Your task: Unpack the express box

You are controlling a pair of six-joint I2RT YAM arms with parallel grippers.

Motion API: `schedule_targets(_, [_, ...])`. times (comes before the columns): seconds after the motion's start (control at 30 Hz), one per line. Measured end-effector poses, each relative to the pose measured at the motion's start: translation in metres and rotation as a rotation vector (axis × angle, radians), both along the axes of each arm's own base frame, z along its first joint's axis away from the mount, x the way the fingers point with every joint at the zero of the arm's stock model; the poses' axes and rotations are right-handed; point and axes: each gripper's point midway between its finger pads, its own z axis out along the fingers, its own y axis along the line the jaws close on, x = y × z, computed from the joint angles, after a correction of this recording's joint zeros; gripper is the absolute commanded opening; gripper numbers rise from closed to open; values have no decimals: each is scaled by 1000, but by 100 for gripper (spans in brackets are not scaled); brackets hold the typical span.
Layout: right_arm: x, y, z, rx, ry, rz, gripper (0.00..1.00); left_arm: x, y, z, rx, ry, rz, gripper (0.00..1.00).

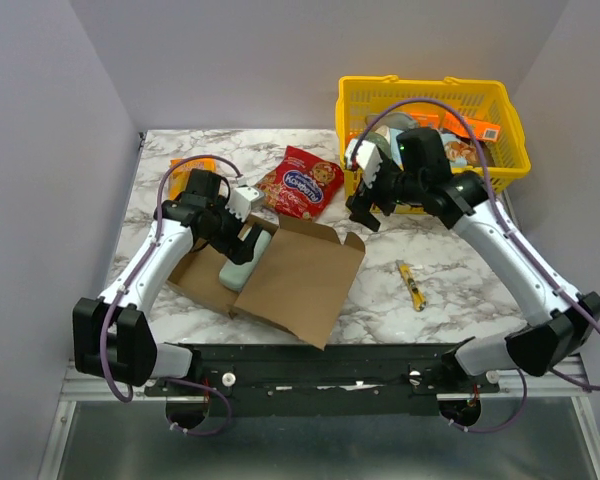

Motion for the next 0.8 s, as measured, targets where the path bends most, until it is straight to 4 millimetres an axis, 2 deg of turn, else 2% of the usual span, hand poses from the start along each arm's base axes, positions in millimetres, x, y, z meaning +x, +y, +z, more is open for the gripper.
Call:
schedule_targets(0.1, [-3, -2, 54, 83, -76, -42, 100, -2, 7, -16, 38, 49, 38, 99])
schedule_targets(0.2, [-16, -14, 107, 168, -161, -93, 100, -4, 11, -28, 64, 90, 59, 99])
schedule_targets(0.3, [-32, -28, 131, 220, -214, -143, 100, -5, 13, -39, 79, 127, 64, 99])
schedule_targets(0.37, [-41, -36, 129, 231, -217, -166, 100, -5, 13, -46, 86, 150, 64, 99])
schedule_targets(0.43, [-46, -41, 118, 229, -195, -183, 100, -5, 13, -55, 95, 177, 61, 99])
schedule_targets(0.6, [-43, -41, 90, 190, -135, -206, 100, -8, 15, -82, 126, 267, 41, 99])
schedule_targets(0.8, [-41, -41, 86, 183, -130, -212, 100, -7, 19, -91, 156, 282, 47, 98])
